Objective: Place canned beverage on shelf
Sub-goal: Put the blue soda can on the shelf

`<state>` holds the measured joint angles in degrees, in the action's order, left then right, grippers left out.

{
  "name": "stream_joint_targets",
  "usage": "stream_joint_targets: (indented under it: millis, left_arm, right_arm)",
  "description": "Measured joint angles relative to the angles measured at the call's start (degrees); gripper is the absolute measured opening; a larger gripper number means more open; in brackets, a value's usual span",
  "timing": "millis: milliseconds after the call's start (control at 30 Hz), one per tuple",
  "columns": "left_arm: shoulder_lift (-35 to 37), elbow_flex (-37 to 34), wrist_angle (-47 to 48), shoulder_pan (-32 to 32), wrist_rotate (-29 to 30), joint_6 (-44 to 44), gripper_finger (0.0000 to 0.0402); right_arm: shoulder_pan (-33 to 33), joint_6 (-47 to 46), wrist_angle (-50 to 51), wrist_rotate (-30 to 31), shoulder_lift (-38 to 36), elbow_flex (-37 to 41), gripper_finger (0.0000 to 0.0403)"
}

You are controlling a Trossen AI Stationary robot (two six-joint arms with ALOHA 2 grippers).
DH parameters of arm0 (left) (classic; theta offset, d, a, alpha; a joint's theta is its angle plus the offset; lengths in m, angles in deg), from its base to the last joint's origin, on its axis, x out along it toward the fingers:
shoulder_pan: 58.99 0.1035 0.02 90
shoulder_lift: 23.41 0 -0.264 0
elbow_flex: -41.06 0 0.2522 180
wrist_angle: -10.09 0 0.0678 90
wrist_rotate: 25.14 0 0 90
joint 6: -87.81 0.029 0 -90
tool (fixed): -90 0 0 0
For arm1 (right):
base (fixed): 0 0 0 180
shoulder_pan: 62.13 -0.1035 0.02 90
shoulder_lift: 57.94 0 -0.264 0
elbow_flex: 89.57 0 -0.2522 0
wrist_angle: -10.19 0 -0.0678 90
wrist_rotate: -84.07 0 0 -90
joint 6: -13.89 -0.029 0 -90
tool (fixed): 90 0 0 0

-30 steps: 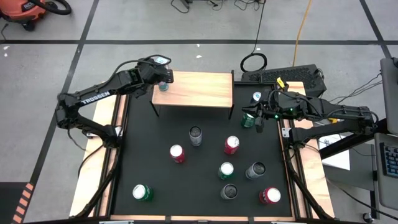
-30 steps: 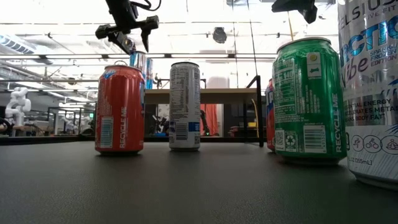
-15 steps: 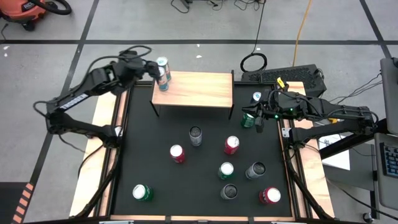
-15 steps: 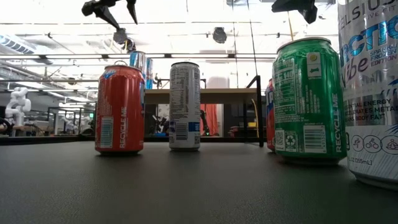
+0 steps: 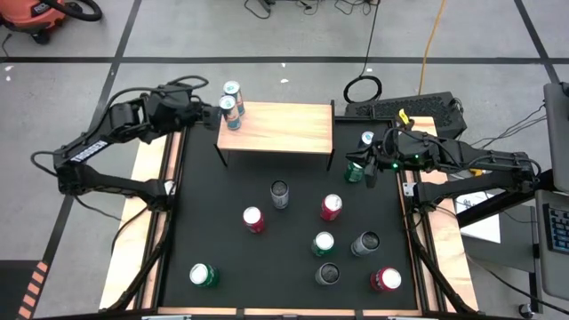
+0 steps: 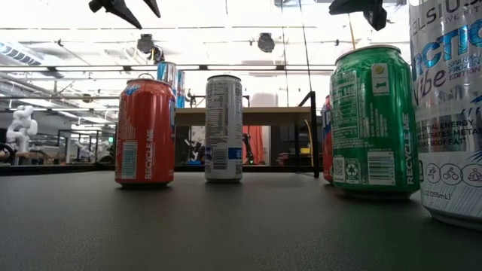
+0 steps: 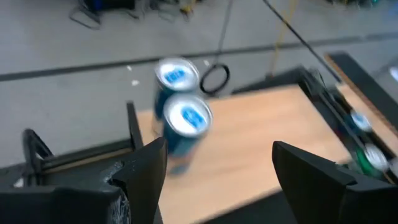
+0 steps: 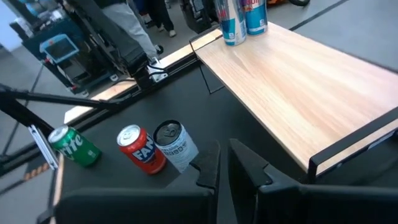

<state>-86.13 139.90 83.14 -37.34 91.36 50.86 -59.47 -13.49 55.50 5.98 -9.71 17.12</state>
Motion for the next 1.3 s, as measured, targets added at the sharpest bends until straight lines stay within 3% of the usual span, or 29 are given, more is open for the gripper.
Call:
stream_joint_targets:
  millis: [200, 533, 800, 1000, 1133, 1300]
  left_arm:
    - [0.7, 0.0, 1.7, -4.3, -5.3, 0.0, 0.0287]
    - [0.7, 0.0, 1.8, -11.9, -7.6, -0.1, 0.0287]
    - [0.7, -0.1, 3.1, -19.2, -12.8, 1.7, 0.0287]
    - [0.6, -0.2, 6.0, -25.8, -13.0, 1.4, 0.0287]
    - [0.4, -1.3, 5.4, -29.0, -13.0, 1.4, 0.0287]
    - [-0.5, -2.4, 5.5, -31.1, -12.7, 1.3, 0.0287]
  right_arm:
    - [-0.1, -6.3, -0.3, -1.7, 0.0, 0.0, 0.0013]
    - [-4.2, -10.2, -9.2, -1.7, 1.5, 0.0, 0.0013]
    - [-10.4, -13.6, -14.2, -1.7, 6.8, 0.0, 0.0013]
    - [-14.3, -18.4, -17.0, -1.7, 11.8, -0.2, 0.0013]
    - [-16.6, -19.0, -11.9, -1.7, 15.8, -5.6, 0.0013]
    - [-19.1, -18.9, 6.8, -1.9, 22.0, -18.2, 0.0013]
